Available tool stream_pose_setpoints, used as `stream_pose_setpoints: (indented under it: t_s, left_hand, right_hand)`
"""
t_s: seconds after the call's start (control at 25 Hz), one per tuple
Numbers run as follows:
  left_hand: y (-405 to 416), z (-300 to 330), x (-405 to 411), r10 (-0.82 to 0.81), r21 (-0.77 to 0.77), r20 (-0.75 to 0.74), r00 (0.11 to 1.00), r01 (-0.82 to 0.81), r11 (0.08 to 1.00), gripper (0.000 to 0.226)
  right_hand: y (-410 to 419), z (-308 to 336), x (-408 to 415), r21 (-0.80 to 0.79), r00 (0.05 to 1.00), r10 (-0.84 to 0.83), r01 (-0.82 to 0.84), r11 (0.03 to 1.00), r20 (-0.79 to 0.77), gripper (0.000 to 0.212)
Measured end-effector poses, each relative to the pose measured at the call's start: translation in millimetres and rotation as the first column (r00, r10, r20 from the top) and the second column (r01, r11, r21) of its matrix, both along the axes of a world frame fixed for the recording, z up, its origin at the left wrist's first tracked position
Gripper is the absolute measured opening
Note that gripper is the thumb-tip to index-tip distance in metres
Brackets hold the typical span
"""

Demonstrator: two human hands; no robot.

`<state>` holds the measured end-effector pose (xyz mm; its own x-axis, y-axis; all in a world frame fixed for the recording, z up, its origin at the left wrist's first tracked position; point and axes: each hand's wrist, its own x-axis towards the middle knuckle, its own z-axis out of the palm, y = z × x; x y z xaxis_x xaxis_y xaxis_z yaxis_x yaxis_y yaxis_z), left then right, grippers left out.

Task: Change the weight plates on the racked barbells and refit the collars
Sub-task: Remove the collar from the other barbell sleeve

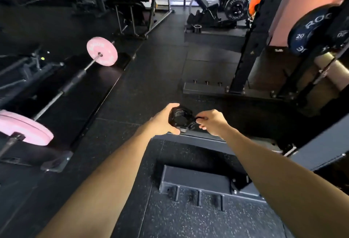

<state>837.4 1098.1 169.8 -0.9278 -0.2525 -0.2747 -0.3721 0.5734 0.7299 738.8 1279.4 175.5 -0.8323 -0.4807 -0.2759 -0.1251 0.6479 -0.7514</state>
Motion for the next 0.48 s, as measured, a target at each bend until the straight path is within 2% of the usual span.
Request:
stream_pose_setpoints:
  t_s: [0.2,0.48]
  left_hand:
    - [-15,-67,-42,-0.007,0.019,0.106,0.994,0.005,1.000,0.088]
    - [-23,-120,-62,-0.032,0.007,0.194,0.980,0.031,0.999,0.091]
  right_hand:
    - [-17,-59,-32,0.084,0.998,-0.044,0.040,0.996,0.045,0.020]
    - [-25,-113,-45,0.119,0.993,-0.074,0.063,0.991,0.094,0.019]
